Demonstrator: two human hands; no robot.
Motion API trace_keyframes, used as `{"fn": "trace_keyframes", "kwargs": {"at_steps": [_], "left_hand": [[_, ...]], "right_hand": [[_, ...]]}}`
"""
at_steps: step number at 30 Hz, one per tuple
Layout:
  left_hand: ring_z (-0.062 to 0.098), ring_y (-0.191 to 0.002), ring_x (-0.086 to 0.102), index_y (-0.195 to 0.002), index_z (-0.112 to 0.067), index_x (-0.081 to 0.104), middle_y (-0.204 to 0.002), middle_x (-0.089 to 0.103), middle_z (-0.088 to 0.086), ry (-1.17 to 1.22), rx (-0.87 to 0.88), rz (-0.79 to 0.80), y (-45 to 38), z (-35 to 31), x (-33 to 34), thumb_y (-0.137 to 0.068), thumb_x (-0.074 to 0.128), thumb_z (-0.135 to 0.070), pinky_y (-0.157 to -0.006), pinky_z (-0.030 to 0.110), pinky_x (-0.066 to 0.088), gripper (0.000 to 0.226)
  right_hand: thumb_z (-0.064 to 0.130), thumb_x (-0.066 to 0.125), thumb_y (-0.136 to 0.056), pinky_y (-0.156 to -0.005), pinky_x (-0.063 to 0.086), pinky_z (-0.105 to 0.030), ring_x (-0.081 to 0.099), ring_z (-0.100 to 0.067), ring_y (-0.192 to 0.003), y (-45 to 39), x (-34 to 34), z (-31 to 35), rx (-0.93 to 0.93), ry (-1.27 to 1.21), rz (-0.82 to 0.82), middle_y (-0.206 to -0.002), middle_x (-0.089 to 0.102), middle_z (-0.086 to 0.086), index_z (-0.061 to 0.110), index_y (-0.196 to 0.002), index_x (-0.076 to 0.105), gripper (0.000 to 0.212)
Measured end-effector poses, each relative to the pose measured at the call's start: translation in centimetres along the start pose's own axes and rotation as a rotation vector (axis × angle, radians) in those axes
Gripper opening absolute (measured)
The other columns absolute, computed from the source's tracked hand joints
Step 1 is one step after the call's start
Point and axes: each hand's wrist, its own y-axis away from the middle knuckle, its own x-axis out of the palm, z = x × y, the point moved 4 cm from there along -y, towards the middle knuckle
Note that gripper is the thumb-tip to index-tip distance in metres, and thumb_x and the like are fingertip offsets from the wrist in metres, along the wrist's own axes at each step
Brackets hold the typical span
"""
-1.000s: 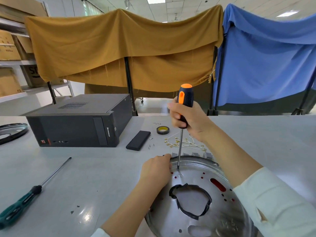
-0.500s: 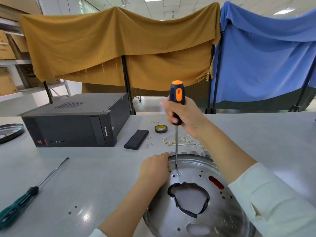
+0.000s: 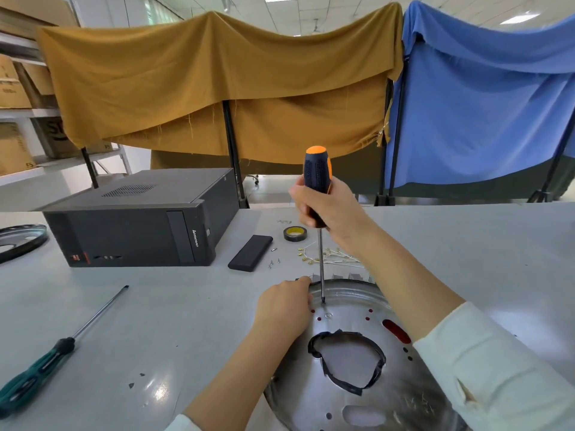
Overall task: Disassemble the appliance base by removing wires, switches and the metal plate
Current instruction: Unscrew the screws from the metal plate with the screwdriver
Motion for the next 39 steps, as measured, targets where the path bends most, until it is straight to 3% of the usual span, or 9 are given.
{"fn": "trace_keyframes", "kwargs": {"at_steps": [3, 5, 7, 11, 19, 25, 30, 34, 39], "left_hand": [[0.032, -0.099, 0.058, -0.109, -0.02, 0.047, -0.11, 0.064, 0.004, 0.015, -0.004, 0.005, -0.1, 0.1, 0.1, -0.09, 0.036, -0.012, -0.07, 0.034, 0.044, 0.023], [0.031, -0.101, 0.058, -0.112, -0.02, 0.047, -0.113, 0.064, 0.002, 0.019, -0.005, 0.011, -0.2, 0.1, 0.1, -0.091, 0.036, -0.013, -0.074, 0.035, 0.046, 0.025], [0.031, -0.101, 0.058, -0.115, -0.02, 0.047, -0.114, 0.064, 0.001, 0.013, -0.004, 0.01, -0.2, 0.2, 0.1, -0.091, 0.036, -0.014, -0.075, 0.035, 0.046, 0.028], [0.033, -0.098, 0.058, -0.107, -0.02, 0.047, -0.109, 0.064, 0.005, 0.007, 0.004, -0.008, -0.1, 0.1, 0.1, -0.092, 0.037, -0.015, -0.067, 0.032, 0.039, 0.019], [0.033, -0.094, 0.058, -0.107, -0.019, 0.047, -0.103, 0.063, 0.01, -0.017, 0.019, -0.028, 0.0, 0.0, -0.1, -0.095, 0.036, -0.02, -0.063, 0.031, 0.035, 0.016], [0.033, -0.095, 0.057, -0.106, -0.02, 0.046, -0.104, 0.063, 0.009, -0.004, 0.02, -0.025, 0.0, 0.0, -0.1, -0.094, 0.036, -0.018, -0.064, 0.032, 0.035, 0.016], [0.032, -0.097, 0.058, -0.113, -0.02, 0.047, -0.107, 0.063, 0.008, -0.016, 0.012, -0.017, -0.1, 0.1, -0.1, -0.095, 0.035, -0.019, -0.065, 0.031, 0.036, 0.022], [0.032, -0.099, 0.058, -0.112, -0.02, 0.047, -0.11, 0.064, 0.005, 0.006, 0.009, -0.011, -0.2, 0.1, 0.1, -0.093, 0.036, -0.017, -0.067, 0.032, 0.038, 0.022], [0.032, -0.097, 0.057, -0.114, -0.021, 0.047, -0.107, 0.063, 0.008, -0.001, 0.011, -0.029, -0.1, 0.1, 0.0, -0.095, 0.036, -0.018, -0.065, 0.031, 0.034, 0.023]], "right_hand": [[0.016, 0.066, -0.084, -0.047, 0.043, -0.021, 0.052, -0.016, -0.053, 0.7, -0.7, 0.0, -0.151, 0.175, -0.475, -0.07, 0.051, -0.004, 0.019, -0.083, 0.045, 0.021], [0.019, 0.065, -0.084, -0.048, 0.04, -0.027, 0.046, -0.018, -0.054, 0.8, -1.0, 0.2, -0.176, 0.122, -0.545, -0.066, 0.047, -0.004, 0.02, -0.076, 0.044, 0.023], [0.013, 0.063, -0.083, -0.043, 0.031, -0.024, 0.035, -0.014, -0.047, 0.3, -1.0, 0.2, -0.095, -0.032, -0.375, -0.057, 0.039, -0.001, 0.019, -0.068, 0.042, 0.026], [0.012, 0.063, -0.077, -0.045, 0.017, -0.024, 0.024, -0.011, -0.041, 0.3, 0.0, 0.8, 0.07, -0.205, 0.337, -0.048, 0.031, 0.005, 0.021, -0.059, 0.045, 0.027], [0.017, 0.064, -0.086, -0.043, 0.038, -0.023, 0.039, -0.008, -0.04, 0.7, -2.1, -0.6, -0.044, -0.038, -0.477, -0.064, 0.044, 0.0, 0.017, -0.083, 0.045, 0.019], [0.005, 0.051, -0.079, -0.049, 0.02, -0.027, 0.023, -0.012, -0.044, 1.1, -0.9, 0.5, 0.108, -0.191, 0.345, -0.052, 0.033, 0.004, 0.018, -0.069, 0.039, 0.02], [0.022, 0.061, -0.089, -0.06, 0.047, -0.026, 0.049, -0.011, -0.054, 0.5, -1.5, 0.4, 0.043, 0.059, -0.095, -0.078, 0.051, -0.008, 0.011, -0.094, 0.047, 0.018], [0.033, 0.058, -0.092, -0.054, 0.047, -0.019, 0.053, -0.006, -0.056, 1.0, -1.8, -0.3, -0.057, 0.11, -0.461, -0.088, 0.051, -0.005, 0.014, -0.105, 0.038, 0.031], [0.022, 0.062, -0.084, -0.046, 0.02, -0.027, 0.024, -0.011, -0.043, 0.8, -1.3, -0.1, -0.011, -0.153, -0.074, -0.055, 0.029, 0.001, 0.019, -0.068, 0.038, 0.03]]}}
